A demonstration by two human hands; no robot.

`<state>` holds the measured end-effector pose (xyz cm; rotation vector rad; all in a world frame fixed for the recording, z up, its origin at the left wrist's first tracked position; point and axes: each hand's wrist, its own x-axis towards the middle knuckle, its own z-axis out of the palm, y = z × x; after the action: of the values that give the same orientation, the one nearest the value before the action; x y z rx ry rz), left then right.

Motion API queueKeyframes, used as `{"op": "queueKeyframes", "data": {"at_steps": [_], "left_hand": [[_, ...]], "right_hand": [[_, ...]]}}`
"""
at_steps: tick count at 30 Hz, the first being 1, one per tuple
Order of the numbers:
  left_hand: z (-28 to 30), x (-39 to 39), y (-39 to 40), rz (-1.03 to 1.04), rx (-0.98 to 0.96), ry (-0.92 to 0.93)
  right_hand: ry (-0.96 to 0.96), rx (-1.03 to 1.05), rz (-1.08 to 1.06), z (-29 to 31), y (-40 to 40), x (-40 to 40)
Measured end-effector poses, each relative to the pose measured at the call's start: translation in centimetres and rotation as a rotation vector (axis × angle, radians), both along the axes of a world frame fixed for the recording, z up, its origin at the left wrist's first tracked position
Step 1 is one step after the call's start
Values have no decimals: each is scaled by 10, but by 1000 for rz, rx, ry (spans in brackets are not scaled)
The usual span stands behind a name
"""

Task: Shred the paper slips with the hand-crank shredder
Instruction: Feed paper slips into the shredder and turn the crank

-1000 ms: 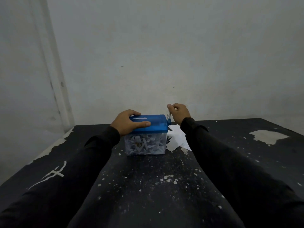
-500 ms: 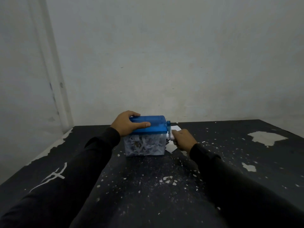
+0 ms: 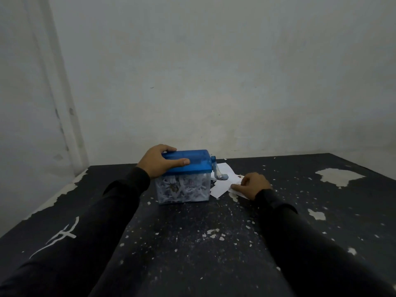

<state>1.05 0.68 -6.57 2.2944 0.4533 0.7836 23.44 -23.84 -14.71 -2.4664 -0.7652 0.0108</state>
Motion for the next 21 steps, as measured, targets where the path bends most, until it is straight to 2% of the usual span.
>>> {"op": "queueKeyframes", "data": {"at_steps": [3, 7, 12, 21], "left_hand": [[0, 0, 4, -11, -17, 0], [1, 1, 5, -9, -28, 13], [0, 1, 5, -17, -35, 2], [-2, 0, 5, -23, -36, -6]], "right_hand": [[22, -131, -55, 4, 4, -2], [70, -116, -89, 2, 10, 5], [172, 70, -62, 3, 0, 8], [68, 292, -85, 6, -5, 9]]}}
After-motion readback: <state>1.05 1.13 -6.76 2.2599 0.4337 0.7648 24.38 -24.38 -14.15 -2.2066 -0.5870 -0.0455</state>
